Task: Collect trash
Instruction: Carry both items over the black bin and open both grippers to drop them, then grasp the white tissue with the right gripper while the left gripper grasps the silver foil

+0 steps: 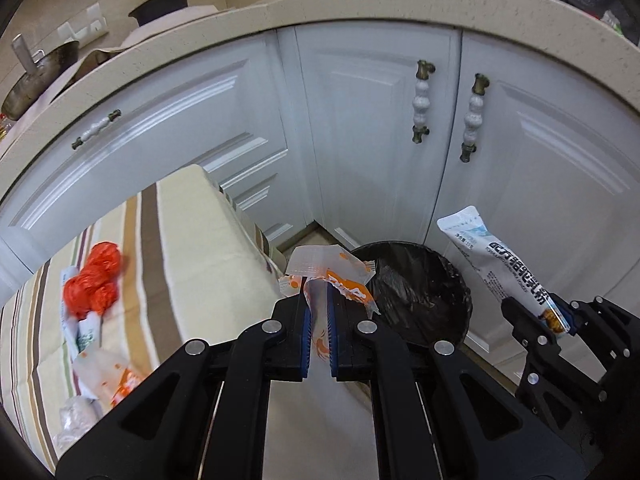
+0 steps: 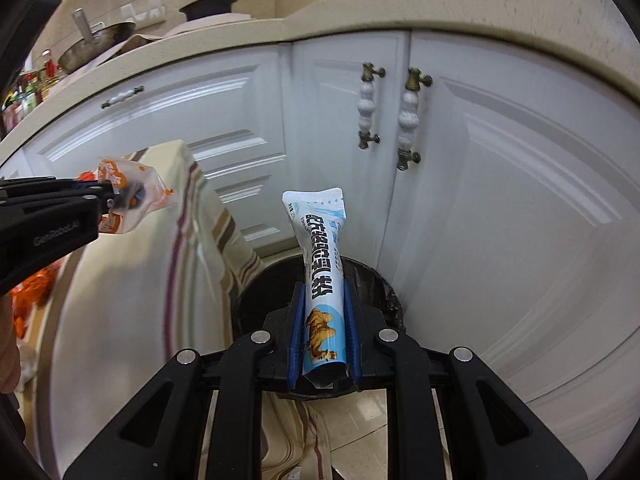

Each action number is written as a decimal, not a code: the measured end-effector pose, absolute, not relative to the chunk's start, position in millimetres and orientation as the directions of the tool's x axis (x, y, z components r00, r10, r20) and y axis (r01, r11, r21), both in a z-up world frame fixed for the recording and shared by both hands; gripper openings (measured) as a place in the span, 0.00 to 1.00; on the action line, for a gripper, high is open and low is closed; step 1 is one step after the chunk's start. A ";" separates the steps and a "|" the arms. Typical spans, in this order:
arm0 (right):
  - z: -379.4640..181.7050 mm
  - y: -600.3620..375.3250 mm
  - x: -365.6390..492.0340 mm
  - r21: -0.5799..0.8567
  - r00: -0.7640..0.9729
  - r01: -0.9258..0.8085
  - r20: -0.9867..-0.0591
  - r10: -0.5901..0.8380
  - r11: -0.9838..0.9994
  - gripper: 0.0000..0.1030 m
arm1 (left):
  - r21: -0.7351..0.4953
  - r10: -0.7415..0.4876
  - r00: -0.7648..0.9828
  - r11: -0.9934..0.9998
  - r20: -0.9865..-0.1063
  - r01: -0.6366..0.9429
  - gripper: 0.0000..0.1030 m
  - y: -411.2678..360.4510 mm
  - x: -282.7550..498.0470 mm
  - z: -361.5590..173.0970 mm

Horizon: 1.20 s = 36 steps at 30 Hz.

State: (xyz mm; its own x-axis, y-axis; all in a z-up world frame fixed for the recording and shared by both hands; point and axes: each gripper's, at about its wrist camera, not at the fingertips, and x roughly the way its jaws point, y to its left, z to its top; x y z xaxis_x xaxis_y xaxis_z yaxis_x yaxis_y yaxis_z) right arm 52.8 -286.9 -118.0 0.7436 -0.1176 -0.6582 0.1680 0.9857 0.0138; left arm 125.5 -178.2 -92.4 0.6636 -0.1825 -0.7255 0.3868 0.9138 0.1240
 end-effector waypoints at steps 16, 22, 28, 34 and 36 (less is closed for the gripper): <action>-142.8 -316.6 79.5 0.017 0.713 0.242 -0.681 -0.165 0.970 0.46 | 0.152 -0.140 0.654 0.917 -0.744 0.369 0.72 -193.2 162.1 -105.0; -132.2 -310.2 67.2 0.034 0.724 0.232 -0.673 -0.149 0.972 0.49 | 0.133 -0.146 0.659 0.925 -0.738 0.355 0.75 -178.9 155.4 -93.8; -110.4 -287.8 52.3 0.057 0.752 0.188 -0.650 -0.106 0.981 0.51 | 0.116 -0.142 0.677 0.940 -0.722 0.321 0.76 -145.5 134.5 -75.8; -90.3 -245.2 38.3 0.069 0.781 0.090 -0.625 -0.027 0.994 0.54 | 0.123 -0.089 0.709 0.962 -0.700 0.242 0.76 -90.0 105.6 -59.9; -85.4 -228.5 33.2 0.070 0.786 0.052 -0.619 0.003 0.996 0.55 | 0.123 -0.066 0.721 0.971 -0.690 0.206 0.76 -69.0 96.4 -55.4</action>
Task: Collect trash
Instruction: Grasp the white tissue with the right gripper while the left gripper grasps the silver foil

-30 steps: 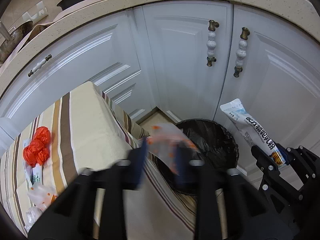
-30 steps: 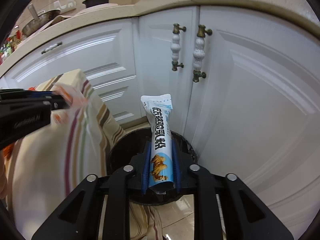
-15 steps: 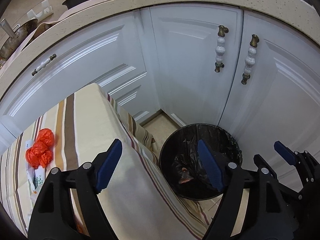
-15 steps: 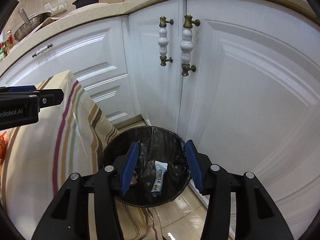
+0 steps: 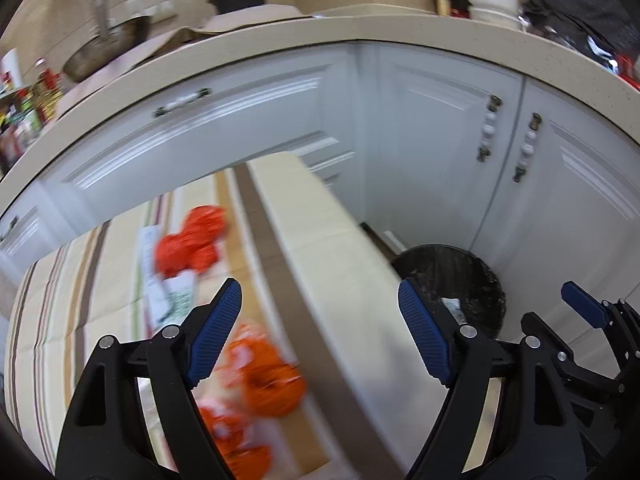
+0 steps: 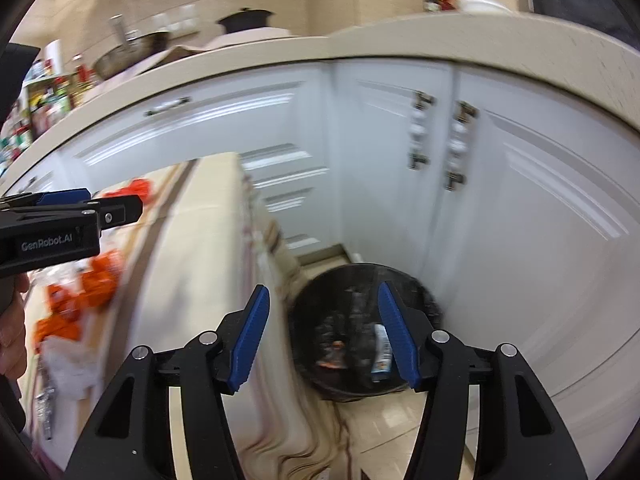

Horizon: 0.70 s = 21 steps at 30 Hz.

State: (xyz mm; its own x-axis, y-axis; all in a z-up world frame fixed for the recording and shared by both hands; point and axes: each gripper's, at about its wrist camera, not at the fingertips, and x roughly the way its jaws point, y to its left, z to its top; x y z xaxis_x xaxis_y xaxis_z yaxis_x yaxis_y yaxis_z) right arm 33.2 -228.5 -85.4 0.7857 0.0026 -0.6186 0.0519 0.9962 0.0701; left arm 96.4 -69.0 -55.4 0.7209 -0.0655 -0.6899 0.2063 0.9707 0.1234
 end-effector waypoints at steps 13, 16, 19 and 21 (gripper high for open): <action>-78.8 -120.5 6.0 0.077 0.753 -0.203 -0.625 0.206 0.976 0.55 | 0.136 0.136 0.713 0.989 -0.688 -0.057 0.77 76.8 27.7 -56.8; -80.8 -99.2 1.3 0.071 0.736 -0.257 -0.632 0.243 0.964 0.56 | 0.134 0.167 0.696 0.986 -0.699 -0.102 0.77 99.8 14.8 -63.2; -82.6 -84.0 -1.7 0.069 0.722 -0.291 -0.638 0.267 0.954 0.56 | 0.140 0.196 0.677 0.981 -0.710 -0.136 0.77 118.4 3.8 -70.7; -84.0 -75.2 -4.4 0.068 0.716 -0.308 -0.641 0.278 0.949 0.58 | 0.150 0.216 0.666 0.976 -0.714 -0.156 0.77 127.6 -2.3 -75.2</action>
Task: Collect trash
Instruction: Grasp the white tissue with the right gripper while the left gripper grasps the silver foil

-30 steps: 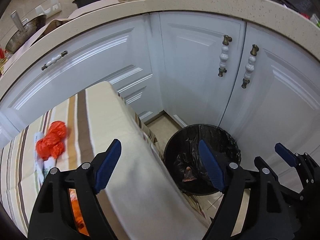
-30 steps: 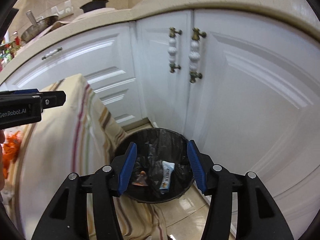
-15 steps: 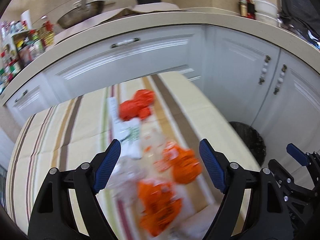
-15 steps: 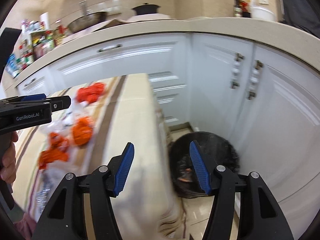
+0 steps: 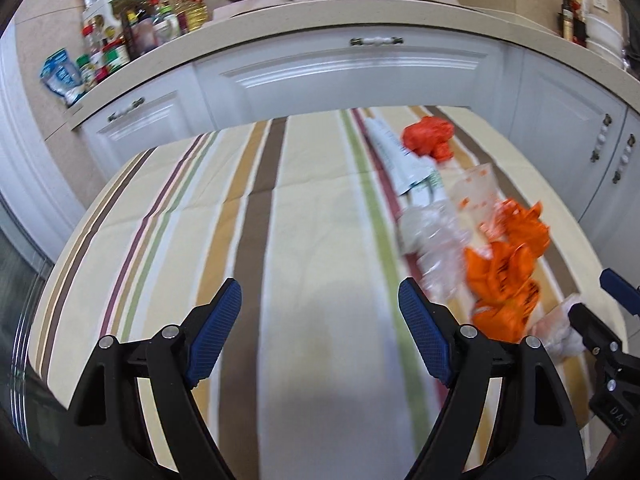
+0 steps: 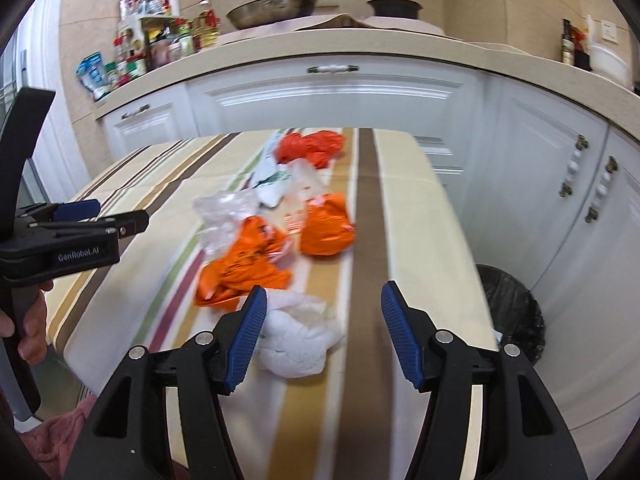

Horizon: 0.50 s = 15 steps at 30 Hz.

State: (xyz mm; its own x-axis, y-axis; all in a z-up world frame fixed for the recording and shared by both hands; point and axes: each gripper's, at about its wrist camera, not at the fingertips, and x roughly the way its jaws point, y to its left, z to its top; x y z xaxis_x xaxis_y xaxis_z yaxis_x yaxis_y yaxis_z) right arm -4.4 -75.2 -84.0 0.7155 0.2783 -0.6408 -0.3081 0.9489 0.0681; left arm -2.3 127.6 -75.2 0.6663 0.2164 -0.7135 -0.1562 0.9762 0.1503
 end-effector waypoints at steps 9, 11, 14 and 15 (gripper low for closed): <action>-90.6 -59.7 -5.3 0.071 0.685 -0.347 -0.662 0.305 0.935 0.59 | 0.145 0.251 0.630 0.966 -0.735 -0.215 0.77 155.4 -20.6 -89.2; -95.4 -60.5 -3.8 0.091 0.670 -0.351 -0.671 0.318 0.932 0.57 | 0.141 0.246 0.629 0.967 -0.738 -0.214 0.77 155.3 -22.0 -90.5; -98.4 -61.0 -4.4 0.125 0.651 -0.368 -0.672 0.352 0.921 0.41 | 0.135 0.236 0.630 0.970 -0.740 -0.203 0.77 151.0 -21.5 -91.3; -98.0 -60.8 -5.2 0.129 0.650 -0.373 -0.670 0.357 0.919 0.36 | 0.136 0.232 0.631 0.971 -0.740 -0.198 0.77 148.3 -21.7 -91.4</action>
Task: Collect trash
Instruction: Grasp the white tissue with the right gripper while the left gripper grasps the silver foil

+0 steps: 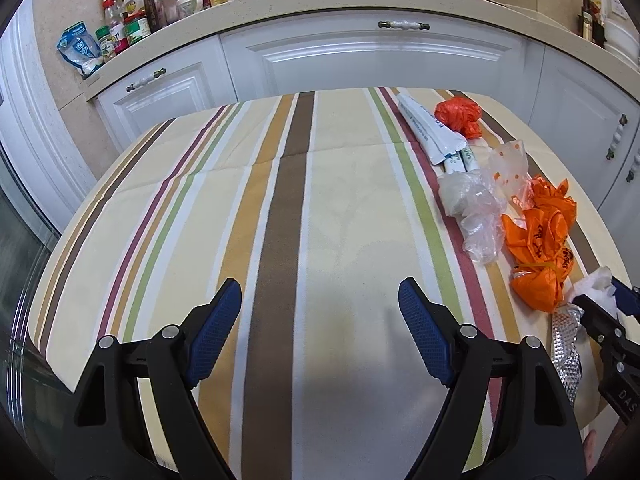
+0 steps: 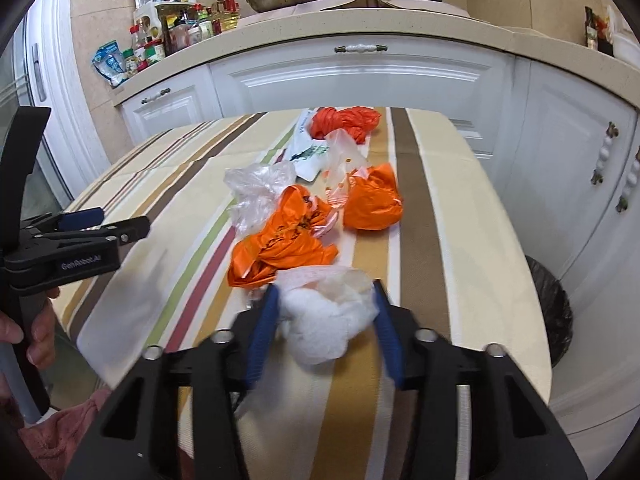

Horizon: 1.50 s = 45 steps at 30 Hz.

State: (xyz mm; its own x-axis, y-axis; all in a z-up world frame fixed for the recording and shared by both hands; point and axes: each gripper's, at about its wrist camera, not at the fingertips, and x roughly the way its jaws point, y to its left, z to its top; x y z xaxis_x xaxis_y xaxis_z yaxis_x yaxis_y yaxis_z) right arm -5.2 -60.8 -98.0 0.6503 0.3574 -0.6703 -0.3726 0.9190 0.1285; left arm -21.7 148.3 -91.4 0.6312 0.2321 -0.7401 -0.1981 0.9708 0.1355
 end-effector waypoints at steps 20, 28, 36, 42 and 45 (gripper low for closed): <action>-88.7 -115.5 -24.1 0.086 0.742 -0.254 -0.622 0.251 0.963 0.26 | 0.116 0.103 0.651 0.993 -0.752 -0.024 0.77 60.0 -24.3 -91.3; -89.8 -136.3 -33.2 0.117 0.757 -0.224 -0.604 0.248 0.968 0.26 | 0.108 0.059 0.630 0.993 -0.775 0.039 0.77 24.1 -28.5 -99.8; -88.3 -141.0 -37.8 0.128 0.768 -0.219 -0.589 0.252 0.967 0.26 | 0.092 0.042 0.636 0.995 -0.771 0.046 0.76 20.9 -37.3 -96.2; -89.1 -137.9 -38.4 0.123 0.765 -0.224 -0.593 0.252 0.967 0.26 | 0.078 0.020 0.607 0.995 -0.794 0.070 0.72 20.2 -40.0 -104.8; -88.5 -135.6 -38.9 0.117 0.764 -0.228 -0.595 0.251 0.967 0.26 | 0.065 0.009 0.587 0.995 -0.809 0.075 0.54 23.1 -41.1 -110.6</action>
State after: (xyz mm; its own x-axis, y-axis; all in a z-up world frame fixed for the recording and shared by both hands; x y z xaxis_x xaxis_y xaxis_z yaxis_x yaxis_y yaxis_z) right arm -38.9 -135.6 -88.5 0.7637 0.2514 -0.5945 -0.2275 0.9668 0.1165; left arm -41.1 23.1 -110.6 0.5871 0.0086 -0.8095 0.0754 0.9950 0.0653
